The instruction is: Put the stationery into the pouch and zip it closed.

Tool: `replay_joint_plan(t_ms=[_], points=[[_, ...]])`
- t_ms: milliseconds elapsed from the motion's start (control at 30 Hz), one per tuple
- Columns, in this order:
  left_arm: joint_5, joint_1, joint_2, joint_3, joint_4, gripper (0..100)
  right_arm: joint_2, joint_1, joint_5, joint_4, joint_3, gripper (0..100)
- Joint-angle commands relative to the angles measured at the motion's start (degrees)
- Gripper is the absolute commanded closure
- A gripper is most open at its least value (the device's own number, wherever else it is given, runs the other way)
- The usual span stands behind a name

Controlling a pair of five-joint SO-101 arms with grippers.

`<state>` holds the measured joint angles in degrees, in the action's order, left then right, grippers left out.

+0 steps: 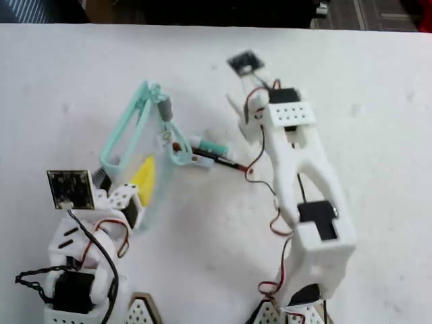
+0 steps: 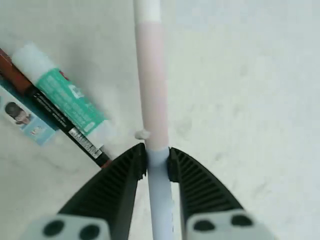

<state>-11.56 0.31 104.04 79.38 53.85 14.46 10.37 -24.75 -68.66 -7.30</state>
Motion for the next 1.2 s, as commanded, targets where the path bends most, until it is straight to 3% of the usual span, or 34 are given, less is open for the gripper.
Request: replay_joint_plan(t_ms=[0,367,700,933,1167], points=[[-0.53,0.92,-0.48,-0.35,-1.49,76,-9.45,2.07,0.09,-2.24,-5.01,98.1],[-0.53,0.92,-0.48,-0.44,-1.49,76,-32.31,15.87,0.09,-8.48,-7.12,98.1],[-0.53,1.01,-0.48,-0.44,-1.49,76,-48.40,23.52,0.44,-10.15,-6.77,97.8],[3.25,5.85,-0.48,-0.26,-1.32,76,-59.56,30.64,0.09,-10.42,5.19,98.1],[4.13,6.55,-0.48,-0.26,-1.32,76,-74.77,30.81,0.35,2.42,19.87,98.1]])
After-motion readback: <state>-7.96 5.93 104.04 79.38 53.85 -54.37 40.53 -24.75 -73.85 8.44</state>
